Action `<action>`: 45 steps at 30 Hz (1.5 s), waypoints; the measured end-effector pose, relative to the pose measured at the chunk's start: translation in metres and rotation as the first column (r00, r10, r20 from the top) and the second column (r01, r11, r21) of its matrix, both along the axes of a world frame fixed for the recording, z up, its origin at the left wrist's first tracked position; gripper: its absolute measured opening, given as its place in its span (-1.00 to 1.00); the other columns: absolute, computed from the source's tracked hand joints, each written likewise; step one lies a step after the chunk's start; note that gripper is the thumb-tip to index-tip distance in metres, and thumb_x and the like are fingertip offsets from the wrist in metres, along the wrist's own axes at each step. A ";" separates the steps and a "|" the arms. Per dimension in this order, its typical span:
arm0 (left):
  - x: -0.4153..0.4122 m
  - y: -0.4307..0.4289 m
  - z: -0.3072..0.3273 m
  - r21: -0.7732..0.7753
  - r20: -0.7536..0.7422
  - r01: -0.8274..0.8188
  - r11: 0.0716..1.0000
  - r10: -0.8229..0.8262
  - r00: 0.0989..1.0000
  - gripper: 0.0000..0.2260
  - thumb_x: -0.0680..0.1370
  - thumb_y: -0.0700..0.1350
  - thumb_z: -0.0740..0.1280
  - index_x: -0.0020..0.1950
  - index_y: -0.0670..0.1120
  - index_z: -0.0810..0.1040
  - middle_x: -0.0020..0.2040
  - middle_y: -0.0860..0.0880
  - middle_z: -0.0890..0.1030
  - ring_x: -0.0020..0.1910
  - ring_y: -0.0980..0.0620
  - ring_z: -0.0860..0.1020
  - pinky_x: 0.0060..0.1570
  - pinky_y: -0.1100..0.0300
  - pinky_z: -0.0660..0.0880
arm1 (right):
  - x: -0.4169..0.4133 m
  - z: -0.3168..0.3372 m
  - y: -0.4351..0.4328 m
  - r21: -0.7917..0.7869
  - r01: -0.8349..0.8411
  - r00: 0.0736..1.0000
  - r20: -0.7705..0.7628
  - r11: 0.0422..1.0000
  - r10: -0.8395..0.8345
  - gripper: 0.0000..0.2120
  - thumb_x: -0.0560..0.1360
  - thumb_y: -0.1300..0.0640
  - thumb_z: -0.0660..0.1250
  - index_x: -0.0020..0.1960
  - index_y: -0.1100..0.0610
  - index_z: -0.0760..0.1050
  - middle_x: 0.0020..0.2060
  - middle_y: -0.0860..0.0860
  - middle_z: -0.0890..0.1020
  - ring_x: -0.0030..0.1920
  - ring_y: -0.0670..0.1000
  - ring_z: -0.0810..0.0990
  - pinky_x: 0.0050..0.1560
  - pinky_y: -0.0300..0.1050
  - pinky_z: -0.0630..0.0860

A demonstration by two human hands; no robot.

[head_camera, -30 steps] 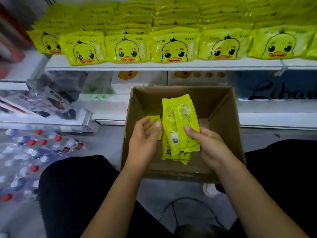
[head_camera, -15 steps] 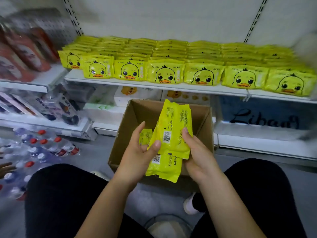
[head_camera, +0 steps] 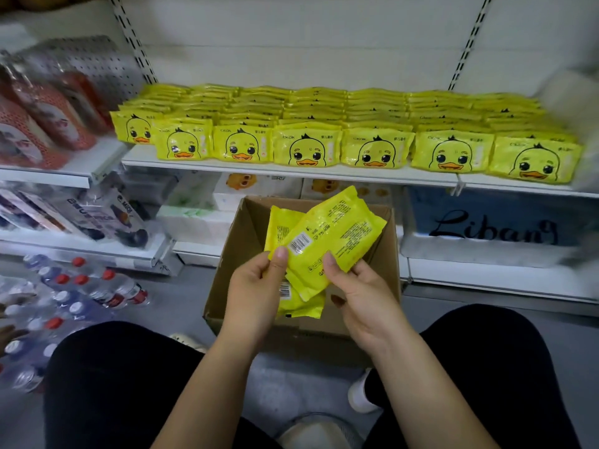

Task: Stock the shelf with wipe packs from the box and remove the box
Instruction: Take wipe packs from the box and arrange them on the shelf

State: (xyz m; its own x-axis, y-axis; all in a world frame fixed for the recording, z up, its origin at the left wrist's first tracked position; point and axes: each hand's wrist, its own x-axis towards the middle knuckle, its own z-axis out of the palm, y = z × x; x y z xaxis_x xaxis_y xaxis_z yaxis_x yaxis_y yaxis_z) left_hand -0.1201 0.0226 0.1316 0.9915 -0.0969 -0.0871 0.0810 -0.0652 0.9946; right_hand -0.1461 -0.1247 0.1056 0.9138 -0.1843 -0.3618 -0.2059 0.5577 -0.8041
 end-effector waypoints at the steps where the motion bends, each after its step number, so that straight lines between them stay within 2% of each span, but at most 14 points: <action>1: 0.002 0.001 0.000 -0.005 0.024 -0.022 1.000 0.022 0.999 -0.71 0.66 0.00 0.27 -0.06 -0.14 0.68 -0.28 0.01 0.70 -0.29 0.22 0.60 -0.28 0.33 0.51 | 0.000 0.001 -0.001 -0.027 -0.010 1.000 0.002 1.000 0.010 -0.55 0.41 0.13 0.46 0.29 0.14 0.53 0.05 -0.03 0.73 -0.06 -0.16 0.71 -0.13 -0.27 0.54; 4: 0.007 0.014 -0.003 0.044 0.080 0.007 0.999 -0.010 0.997 -0.68 0.66 0.01 0.26 -0.02 -0.21 0.66 -0.25 -0.05 0.68 -0.25 0.18 0.56 -0.26 0.36 0.48 | 0.006 0.002 -0.013 -0.004 0.020 1.000 0.009 1.000 -0.020 -0.45 0.38 0.03 0.45 0.33 0.17 0.50 0.14 0.02 0.70 0.01 -0.08 0.68 0.12 -0.07 0.47; 9: 0.011 0.041 -0.004 0.204 0.047 0.146 0.968 -0.159 0.986 -0.70 0.62 0.06 0.24 -0.07 -0.09 0.67 -0.30 0.16 0.64 -0.30 0.26 0.53 -0.25 0.36 0.45 | 0.013 0.004 -0.036 -0.021 0.055 0.995 -0.082 0.998 -0.057 -0.43 0.47 -0.23 0.32 0.33 0.12 0.57 0.18 0.10 0.68 0.17 0.10 0.65 0.16 0.01 0.56; 13: 0.011 0.046 -0.011 0.208 -0.038 0.091 0.974 -0.084 0.996 -0.70 0.66 0.05 0.26 -0.05 -0.08 0.71 -0.10 -0.06 0.74 -0.13 -0.03 0.67 0.01 -0.09 0.60 | 0.009 0.002 -0.032 -0.211 0.026 0.992 -0.117 0.977 -0.051 -0.60 0.60 -0.20 0.24 0.14 0.06 0.67 0.02 0.08 0.74 0.08 0.12 0.71 0.24 0.21 0.57; 19: 0.007 0.034 -0.015 0.148 -0.063 -0.051 0.988 0.061 0.996 -0.70 0.67 0.09 0.27 -0.08 0.02 0.74 -0.07 -0.18 0.72 -0.09 -0.05 0.62 0.10 -0.26 0.56 | 0.006 0.000 -0.017 -0.424 0.121 0.990 -0.013 0.898 -0.139 -0.69 0.64 -0.08 0.24 -0.04 0.06 0.68 -0.10 0.01 0.76 0.01 0.09 0.72 0.14 0.08 0.62; 25: 0.005 0.024 -0.016 0.121 0.017 -0.217 0.969 0.217 0.976 -0.70 0.69 0.03 0.25 -0.05 -0.02 0.73 -0.13 0.04 0.75 -0.13 0.14 0.68 -0.13 0.19 0.59 | 0.008 -0.003 -0.016 -0.445 0.215 0.974 0.032 0.870 -0.224 -0.74 0.63 0.05 0.32 -0.15 0.06 0.69 -0.13 0.05 0.73 -0.13 -0.05 0.67 -0.09 -0.19 0.56; 27: 0.007 0.026 -0.018 0.107 0.032 -0.247 0.963 0.245 0.969 -0.70 0.69 0.02 0.25 -0.05 -0.05 0.73 -0.12 -0.02 0.74 -0.15 0.11 0.67 -0.13 0.16 0.59 | 0.009 -0.008 -0.014 -0.503 0.239 0.969 0.063 0.831 -0.241 -0.70 0.63 0.07 0.32 -0.23 0.07 0.67 -0.14 0.13 0.67 -0.19 -0.07 0.60 -0.09 -0.12 0.49; 30: 0.010 0.031 -0.022 0.185 0.103 -0.251 0.950 0.235 0.966 -0.68 0.69 0.02 0.26 -0.10 -0.09 0.71 -0.11 -0.12 0.71 -0.15 0.01 0.64 -0.06 0.02 0.58 | 0.011 -0.016 -0.014 -0.578 0.253 0.964 0.086 0.776 -0.251 -0.71 0.63 0.05 0.32 -0.25 -0.01 0.65 -0.20 0.05 0.63 -0.21 -0.05 0.57 -0.06 -0.01 0.50; 33: 0.012 0.038 -0.019 0.224 0.121 -0.225 0.948 0.202 0.972 -0.68 0.68 0.02 0.26 -0.13 -0.08 0.70 -0.16 -0.08 0.71 -0.22 0.07 0.60 -0.10 0.07 0.55 | 0.013 -0.015 -0.017 -0.641 0.245 0.967 0.102 0.728 -0.235 -0.76 0.61 0.01 0.31 -0.20 -0.05 0.64 -0.19 0.02 0.66 -0.17 0.02 0.62 -0.01 0.11 0.58; 35: 0.014 0.041 -0.016 0.217 0.097 -0.189 0.958 0.171 0.980 -0.68 0.68 0.03 0.27 -0.10 -0.08 0.72 -0.15 -0.07 0.72 -0.15 -0.04 0.67 -0.06 0.03 0.59 | 0.012 -0.014 -0.019 -0.660 0.231 0.969 0.093 0.714 -0.228 -0.74 0.61 -0.02 0.30 -0.20 -0.03 0.65 -0.18 0.02 0.68 -0.13 0.07 0.65 0.02 0.18 0.60; 37: 0.016 0.043 -0.019 0.182 0.056 -0.166 0.969 0.159 0.986 -0.64 0.68 0.05 0.28 -0.12 -0.17 0.69 -0.22 -0.06 0.69 -0.22 -0.12 0.62 -0.12 0.04 0.55 | 0.012 -0.012 -0.020 -0.640 0.196 0.974 0.041 0.743 -0.222 -0.73 0.62 -0.04 0.30 -0.18 -0.01 0.68 -0.19 0.01 0.71 -0.10 0.11 0.68 0.06 0.21 0.62; 39: 0.011 0.040 -0.022 0.131 -0.010 -0.142 0.981 0.145 0.989 -0.55 0.65 0.12 0.30 -0.14 -0.26 0.62 -0.27 -0.08 0.54 -0.27 -0.04 0.45 -0.18 0.08 0.41 | 0.011 -0.009 -0.020 -0.562 0.171 0.975 -0.019 0.809 -0.219 -0.69 0.63 -0.05 0.30 -0.20 -0.01 0.69 -0.20 0.07 0.72 -0.11 0.19 0.68 0.04 0.18 0.61; 42: 0.001 0.036 -0.032 -0.023 -0.205 -0.065 0.998 0.059 0.977 -0.56 0.59 0.24 0.33 -0.03 -0.14 0.72 -0.07 -0.07 0.71 -0.07 -0.09 0.66 0.07 -0.01 0.55 | 0.011 -0.002 -0.019 -0.410 0.215 0.960 -0.079 0.886 -0.270 -0.63 0.65 -0.03 0.29 -0.25 0.09 0.66 -0.16 0.30 0.68 -0.20 0.15 0.60 -0.03 0.12 0.59; 45: -0.009 0.030 -0.037 -0.106 -0.339 0.006 0.994 -0.042 0.940 -0.53 0.49 0.28 0.36 0.04 -0.10 0.74 0.03 -0.15 0.74 0.10 -0.19 0.70 0.18 -0.18 0.59 | 0.011 0.000 -0.021 -0.263 0.248 0.949 -0.128 0.932 -0.288 -0.69 0.67 0.01 0.25 -0.14 0.11 0.63 -0.21 0.10 0.74 -0.21 0.00 0.72 -0.03 0.04 0.66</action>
State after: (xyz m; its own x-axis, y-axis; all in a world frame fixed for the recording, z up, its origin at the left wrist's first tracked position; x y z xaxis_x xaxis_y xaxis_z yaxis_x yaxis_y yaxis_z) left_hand -0.1286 0.0530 0.0945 0.9013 -0.1466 -0.4077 0.4158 0.0284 0.9090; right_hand -0.1349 -0.1456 0.1061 0.7508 -0.5141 -0.4148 -0.2146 0.4040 -0.8892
